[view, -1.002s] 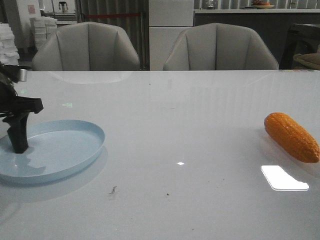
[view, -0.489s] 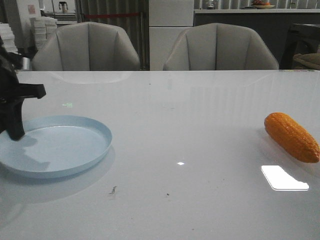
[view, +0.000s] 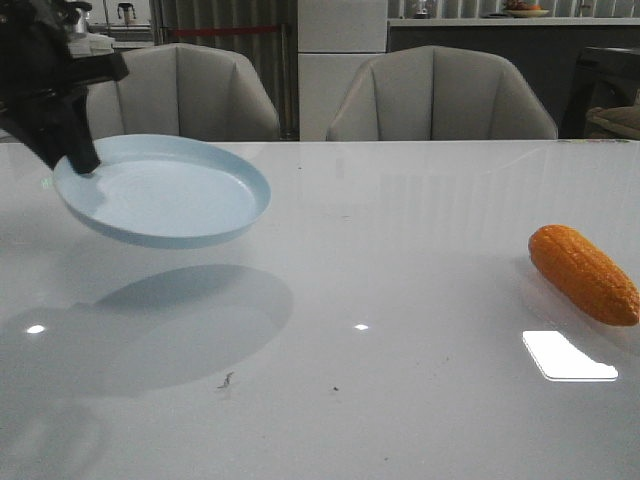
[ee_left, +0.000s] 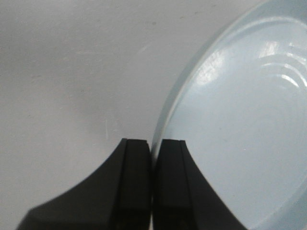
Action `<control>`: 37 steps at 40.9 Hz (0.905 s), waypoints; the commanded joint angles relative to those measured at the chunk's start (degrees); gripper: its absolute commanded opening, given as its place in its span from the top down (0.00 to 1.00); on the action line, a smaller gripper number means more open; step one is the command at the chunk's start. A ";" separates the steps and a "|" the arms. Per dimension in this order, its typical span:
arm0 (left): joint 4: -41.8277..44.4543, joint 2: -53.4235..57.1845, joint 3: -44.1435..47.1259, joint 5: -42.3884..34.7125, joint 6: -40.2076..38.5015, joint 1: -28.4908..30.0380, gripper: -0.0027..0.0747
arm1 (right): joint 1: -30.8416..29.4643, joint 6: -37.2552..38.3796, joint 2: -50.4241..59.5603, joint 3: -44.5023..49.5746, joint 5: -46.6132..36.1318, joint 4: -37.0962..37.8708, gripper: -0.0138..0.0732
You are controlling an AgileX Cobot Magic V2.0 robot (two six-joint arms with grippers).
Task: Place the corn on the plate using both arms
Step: 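Grip the plate rim and slide the plate toward the table center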
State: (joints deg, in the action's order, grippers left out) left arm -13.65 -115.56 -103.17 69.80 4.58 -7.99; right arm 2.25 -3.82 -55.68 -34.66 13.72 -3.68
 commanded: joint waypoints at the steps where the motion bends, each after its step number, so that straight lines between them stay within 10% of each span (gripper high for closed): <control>1: -4.52 2.87 -3.59 0.57 -0.08 -2.32 0.85 | -0.05 -0.12 0.54 -1.94 -4.14 0.22 0.20; 37: -2.84 -7.00 -4.08 -1.37 0.12 -18.08 0.84 | -0.05 -0.12 0.54 -1.94 -4.02 0.22 0.20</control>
State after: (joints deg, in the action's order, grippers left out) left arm -15.88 -125.51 -105.50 68.75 4.30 -25.27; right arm 2.25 -3.82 -55.68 -34.66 13.85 -3.68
